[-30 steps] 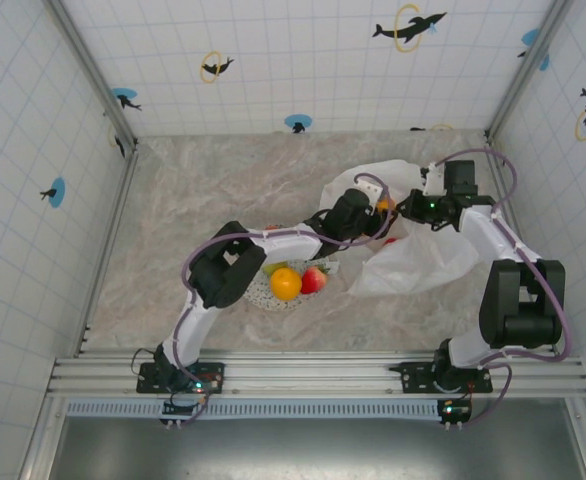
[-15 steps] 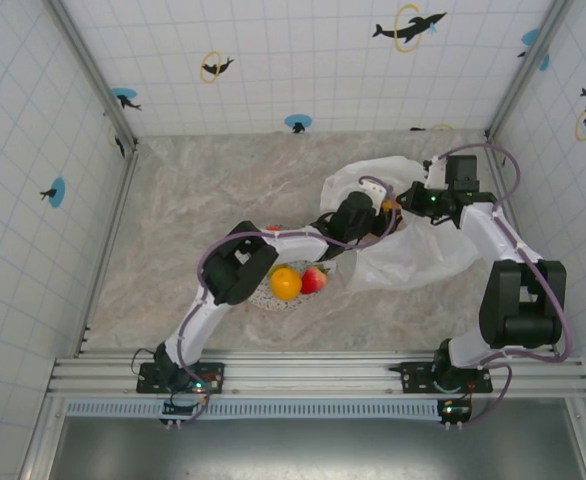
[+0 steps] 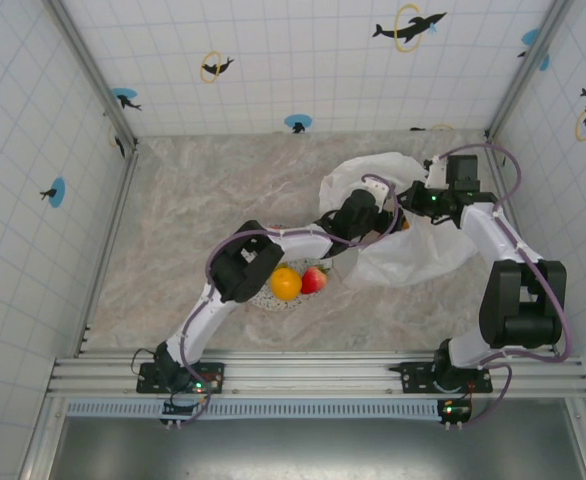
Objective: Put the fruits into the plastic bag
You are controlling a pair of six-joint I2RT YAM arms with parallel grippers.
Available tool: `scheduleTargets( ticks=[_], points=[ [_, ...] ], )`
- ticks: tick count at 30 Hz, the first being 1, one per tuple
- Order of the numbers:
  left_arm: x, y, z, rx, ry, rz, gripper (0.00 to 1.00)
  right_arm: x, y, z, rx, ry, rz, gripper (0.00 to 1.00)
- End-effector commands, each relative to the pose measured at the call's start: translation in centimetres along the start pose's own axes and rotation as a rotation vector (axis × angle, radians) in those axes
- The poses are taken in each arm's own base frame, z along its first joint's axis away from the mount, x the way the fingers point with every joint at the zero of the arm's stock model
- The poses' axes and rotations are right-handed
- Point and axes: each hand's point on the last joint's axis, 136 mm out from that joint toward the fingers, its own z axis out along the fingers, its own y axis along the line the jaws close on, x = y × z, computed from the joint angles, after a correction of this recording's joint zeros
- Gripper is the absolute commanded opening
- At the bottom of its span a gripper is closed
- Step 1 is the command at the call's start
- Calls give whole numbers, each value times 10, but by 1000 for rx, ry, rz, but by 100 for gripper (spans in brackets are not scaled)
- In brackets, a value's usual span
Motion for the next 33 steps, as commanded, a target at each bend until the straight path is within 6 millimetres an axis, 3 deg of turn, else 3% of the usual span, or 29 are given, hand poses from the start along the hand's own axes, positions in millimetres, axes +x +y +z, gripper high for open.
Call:
scheduleTargets(
  ticks=[1, 12, 27, 33],
  points=[
    [-18, -4, -17, 6, 11, 7, 85, -11, 2, -8, -20, -39, -20, 0],
    [-27, -25, -76, 77, 12, -37, 83, -11, -11, -10, -1, -43, 2, 0],
    [-40, -45, -144, 112, 58, -96, 72, 3, -21, -4, 10, -13, -18, 0],
    [-44, -61, -187, 162, 91, -104, 72, 3, -22, -4, 10, -9, -26, 0]
  ],
)
